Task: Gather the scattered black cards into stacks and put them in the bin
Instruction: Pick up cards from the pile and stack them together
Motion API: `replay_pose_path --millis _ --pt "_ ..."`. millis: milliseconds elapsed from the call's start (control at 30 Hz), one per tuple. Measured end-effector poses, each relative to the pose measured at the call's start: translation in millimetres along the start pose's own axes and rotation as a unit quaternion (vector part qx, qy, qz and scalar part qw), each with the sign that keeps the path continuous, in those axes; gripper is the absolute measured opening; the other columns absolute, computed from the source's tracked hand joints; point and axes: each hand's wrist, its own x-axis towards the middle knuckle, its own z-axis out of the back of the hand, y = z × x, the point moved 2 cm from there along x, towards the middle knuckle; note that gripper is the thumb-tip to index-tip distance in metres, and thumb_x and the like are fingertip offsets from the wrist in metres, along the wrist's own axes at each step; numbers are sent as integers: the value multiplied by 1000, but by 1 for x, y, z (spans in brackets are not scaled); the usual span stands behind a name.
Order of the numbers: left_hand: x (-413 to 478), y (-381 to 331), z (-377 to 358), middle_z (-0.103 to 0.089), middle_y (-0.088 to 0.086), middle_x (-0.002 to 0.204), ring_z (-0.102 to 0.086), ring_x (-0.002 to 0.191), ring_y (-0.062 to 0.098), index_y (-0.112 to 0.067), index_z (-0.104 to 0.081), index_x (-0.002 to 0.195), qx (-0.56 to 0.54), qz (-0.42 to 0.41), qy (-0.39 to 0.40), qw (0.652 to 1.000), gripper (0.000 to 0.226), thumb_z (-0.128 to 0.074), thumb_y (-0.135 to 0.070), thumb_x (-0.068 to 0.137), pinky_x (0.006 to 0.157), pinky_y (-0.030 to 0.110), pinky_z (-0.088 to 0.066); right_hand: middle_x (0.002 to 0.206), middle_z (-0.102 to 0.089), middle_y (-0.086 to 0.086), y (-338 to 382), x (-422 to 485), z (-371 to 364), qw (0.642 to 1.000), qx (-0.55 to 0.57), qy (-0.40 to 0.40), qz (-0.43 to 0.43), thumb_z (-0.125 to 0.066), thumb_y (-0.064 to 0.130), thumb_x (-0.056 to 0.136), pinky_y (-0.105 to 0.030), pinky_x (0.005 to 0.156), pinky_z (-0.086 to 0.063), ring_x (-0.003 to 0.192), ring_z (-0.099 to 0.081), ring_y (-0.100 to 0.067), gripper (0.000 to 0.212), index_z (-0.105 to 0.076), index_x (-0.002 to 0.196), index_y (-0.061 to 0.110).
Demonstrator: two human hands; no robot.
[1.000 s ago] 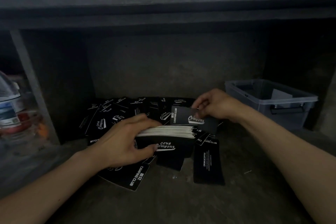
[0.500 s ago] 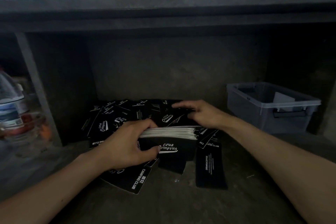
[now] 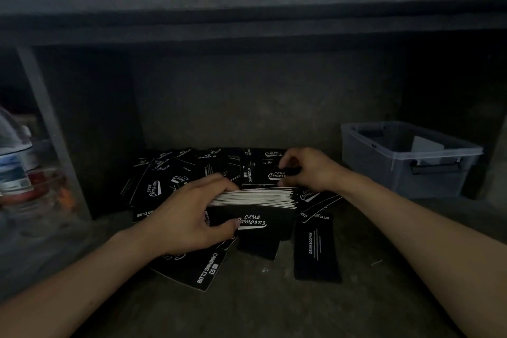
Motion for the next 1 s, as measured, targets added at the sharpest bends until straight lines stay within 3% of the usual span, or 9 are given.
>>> replay_pose_path --millis 200,333,433,500,567,667,800,933,1000 --pt "-2 3 1 -35 -23 144 -51 126 1 -41 -51 129 14 9 -9 1000 59 -70 -57 76 100 32 -51 83 -69 -8 4 -6 29 961 257 -98 -7 -83 2 69 -17 71 -50 70 -62 -8 22 -74 88 11" --pt "1 3 -1 -23 -24 156 -36 139 -5 -43 -27 148 -14 22 -17 1000 89 -74 -55 73 110 18 -38 90 -74 -3 14 -24 35 954 264 141 14 -83 12 71 -20 77 -52 84 -67 -9 20 -76 88 21" --pt "1 0 -2 -56 -23 135 -59 121 0 -42 -31 147 -69 18 -1 997 85 -76 -45 76 98 16 -48 102 -74 -6 18 -29 32 924 306 228 -3 -70 7 84 -19 75 -54 90 -68 -11 19 -72 102 14" --pt "1 -1 -2 -66 -21 118 -68 104 2 -44 -47 136 -59 -2 -4 998 65 -76 -41 78 87 21 -55 108 -73 -6 12 -29 42 945 251 212 -8 -72 7 83 -24 84 -54 97 -68 -14 26 -69 109 12" --pt "1 -3 -1 -68 -21 114 -69 102 2 -42 -53 129 -52 -7 -5 999 55 -75 -41 78 85 25 -57 109 -71 0 4 -31 49 974 71 215 -23 -83 17 72 -21 86 -52 100 -66 -10 43 -68 112 22" --pt "1 -2 -1 -68 -20 112 -69 100 4 -39 -54 125 -57 -5 0 998 52 -76 -39 79 82 26 -57 105 -64 13 -5 -34 46 961 -101 240 -89 -91 33 58 -17 80 -48 97 -60 -3 57 -66 110 34" --pt "1 -2 -1 -66 -19 111 -67 101 5 -37 -56 120 -53 -6 -5 999 48 -77 -39 77 82 22 -55 90 -64 11 -11 -31 49 974 -78 184 -104 -92 25 57 -20 74 -48 86 -61 -7 44 -69 95 29" --pt "2 -1 -2 -53 -19 123 -59 117 8 -30 -57 122 -37 -14 -17 999 51 -77 -40 76 95 13 -45 82 -72 -5 -2 -31 62 990 110 81 -32 -83 7 71 -32 84 -51 79 -65 -14 22 -74 87 21" --pt "1 0 -2 -45 -19 137 -50 128 2 -31 -51 128 -36 5 -18 999 61 -76 -45 74 101 7 -37 89 -75 -6 11 -33 59 982 170 87 6 -79 10 76 -29 83 -52 83 -67 -15 19 -76 92 20"
